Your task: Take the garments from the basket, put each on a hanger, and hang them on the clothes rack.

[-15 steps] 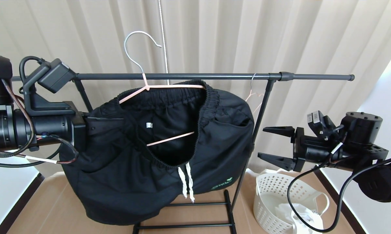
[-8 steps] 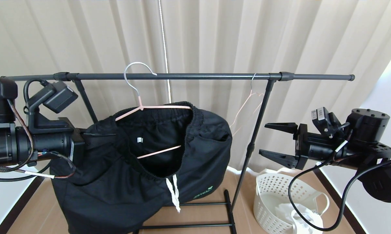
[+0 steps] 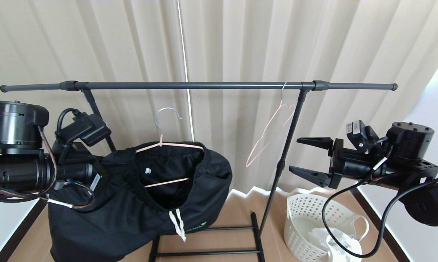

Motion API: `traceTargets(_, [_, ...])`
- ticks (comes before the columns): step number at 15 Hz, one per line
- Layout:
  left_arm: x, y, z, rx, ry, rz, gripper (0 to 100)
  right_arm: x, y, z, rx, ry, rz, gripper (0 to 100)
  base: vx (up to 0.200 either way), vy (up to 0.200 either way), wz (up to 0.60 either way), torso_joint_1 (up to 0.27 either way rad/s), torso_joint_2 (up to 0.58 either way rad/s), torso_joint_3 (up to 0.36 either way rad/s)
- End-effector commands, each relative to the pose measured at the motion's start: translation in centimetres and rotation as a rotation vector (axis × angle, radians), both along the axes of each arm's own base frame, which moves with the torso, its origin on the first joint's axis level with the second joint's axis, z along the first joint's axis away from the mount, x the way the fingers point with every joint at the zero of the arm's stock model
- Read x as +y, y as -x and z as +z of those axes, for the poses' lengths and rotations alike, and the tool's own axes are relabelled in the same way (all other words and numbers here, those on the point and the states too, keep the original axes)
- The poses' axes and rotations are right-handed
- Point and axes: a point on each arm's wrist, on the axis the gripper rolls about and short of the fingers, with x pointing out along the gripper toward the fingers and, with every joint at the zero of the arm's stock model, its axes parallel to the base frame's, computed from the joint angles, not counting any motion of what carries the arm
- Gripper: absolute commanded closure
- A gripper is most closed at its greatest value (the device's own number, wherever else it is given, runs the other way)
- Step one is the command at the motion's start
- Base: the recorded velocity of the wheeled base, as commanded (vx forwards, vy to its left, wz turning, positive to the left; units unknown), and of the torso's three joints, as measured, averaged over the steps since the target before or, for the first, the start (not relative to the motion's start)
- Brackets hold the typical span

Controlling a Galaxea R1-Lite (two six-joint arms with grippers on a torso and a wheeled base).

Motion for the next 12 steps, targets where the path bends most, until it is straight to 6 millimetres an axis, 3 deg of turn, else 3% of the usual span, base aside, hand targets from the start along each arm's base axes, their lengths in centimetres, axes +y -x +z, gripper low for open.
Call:
traceTargets(1, [-0.8,-1.1,-1.4,0.047,-0.027,-0.002,100,0.0,0.0,-0.2,0.004,0.001,0.001,0,0.0,0.0,0.0,0.0,0.0,0.0])
traceTargets(6, [-2.5,-3.5,-1.8,-0.017,0.012,0.069,100,0.1,-0.1,-0.2,0.004,0.001,0.002,0,0.0,0.0,0.0,0.0,0.0,0.0])
traceTargets(12, [-7.3,-9.5,-0.1,-0.02,0.244,0.217,100,0.1,0.0,-0.2,0.006,0.001,0.002,0,0.0,0.0,0.0,0.0,0.0,0.0])
